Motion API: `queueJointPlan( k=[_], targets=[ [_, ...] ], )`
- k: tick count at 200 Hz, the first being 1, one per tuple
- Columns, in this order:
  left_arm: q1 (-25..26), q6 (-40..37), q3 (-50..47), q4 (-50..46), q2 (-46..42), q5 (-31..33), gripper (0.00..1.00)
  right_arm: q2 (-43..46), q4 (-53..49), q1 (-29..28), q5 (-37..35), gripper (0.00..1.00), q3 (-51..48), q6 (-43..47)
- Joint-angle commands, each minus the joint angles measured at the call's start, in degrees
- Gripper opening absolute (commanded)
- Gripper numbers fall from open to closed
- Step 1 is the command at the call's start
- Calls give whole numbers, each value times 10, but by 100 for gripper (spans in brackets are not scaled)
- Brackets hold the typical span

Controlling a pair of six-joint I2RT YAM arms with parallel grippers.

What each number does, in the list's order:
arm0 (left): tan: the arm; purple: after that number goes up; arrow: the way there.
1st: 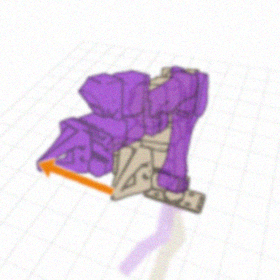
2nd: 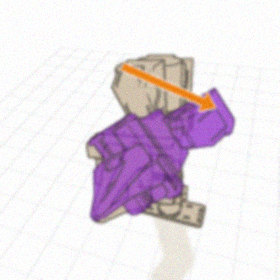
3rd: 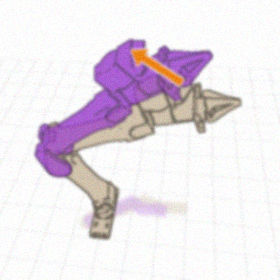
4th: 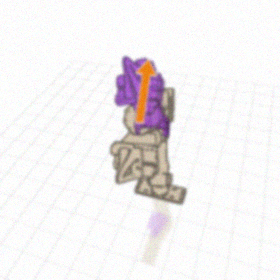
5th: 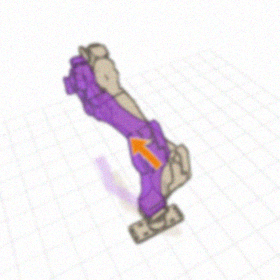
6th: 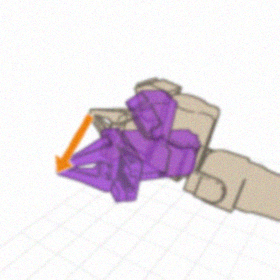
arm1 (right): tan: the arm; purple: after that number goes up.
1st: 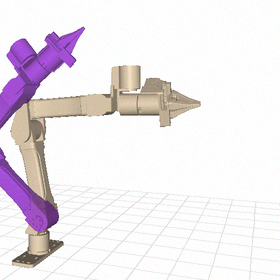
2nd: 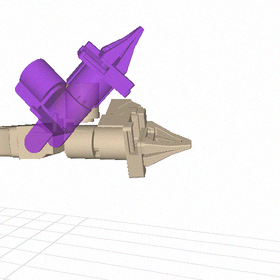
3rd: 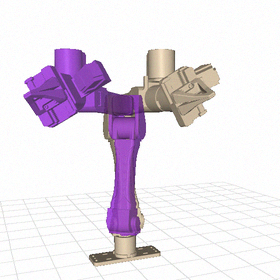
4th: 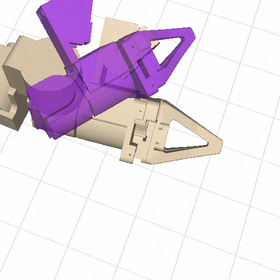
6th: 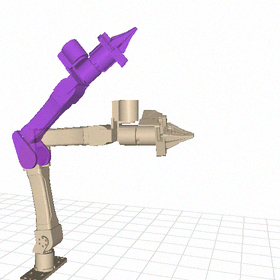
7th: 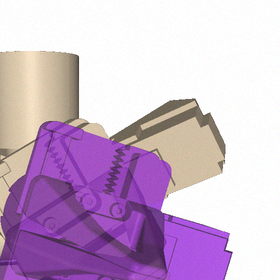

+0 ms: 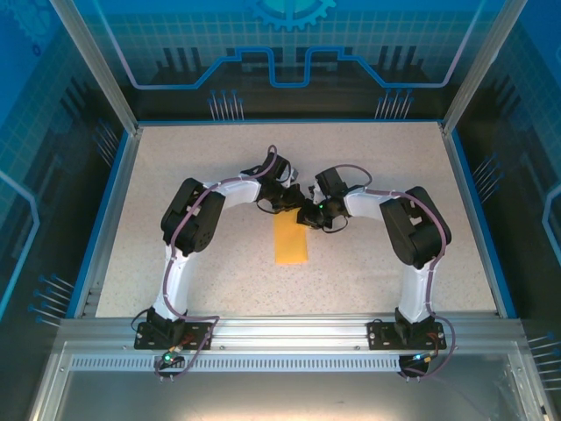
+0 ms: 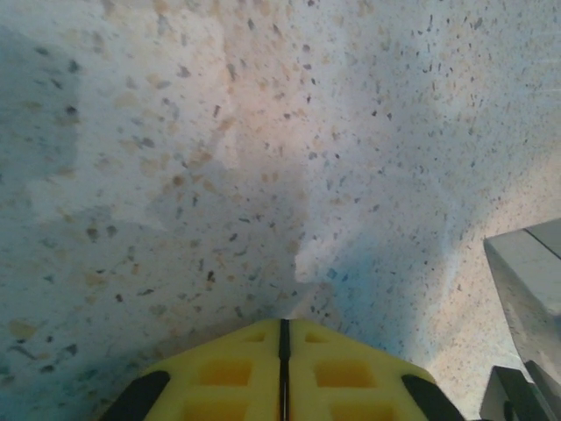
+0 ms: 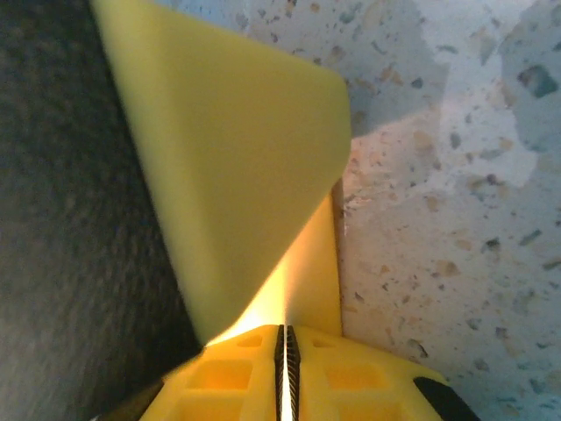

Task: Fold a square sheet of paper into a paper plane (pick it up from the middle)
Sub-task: First fold in half a square sheet of paper at the center of the table.

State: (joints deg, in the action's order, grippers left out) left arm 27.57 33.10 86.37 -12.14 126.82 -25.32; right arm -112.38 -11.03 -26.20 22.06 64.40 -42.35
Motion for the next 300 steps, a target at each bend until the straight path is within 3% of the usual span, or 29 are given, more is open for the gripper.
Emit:
queueJointPlan(
  k=[1, 100, 173, 300],
  targets=[
    [-3, 10, 2, 11, -44, -37, 14, -17, -16, -4, -1, 13, 1, -9],
    [-2, 22, -26, 7, 11, -18, 0, -17, -13, -6, 15, 11, -6, -10],
    [-3, 4, -34, -20, 23, 44, 0, 27, 32, -26, 76, 12, -69, -4],
    [-2, 1, -35, -21, 23, 53, 0, 87, 73, -99, 76, 13, -219, -60]
  ],
)
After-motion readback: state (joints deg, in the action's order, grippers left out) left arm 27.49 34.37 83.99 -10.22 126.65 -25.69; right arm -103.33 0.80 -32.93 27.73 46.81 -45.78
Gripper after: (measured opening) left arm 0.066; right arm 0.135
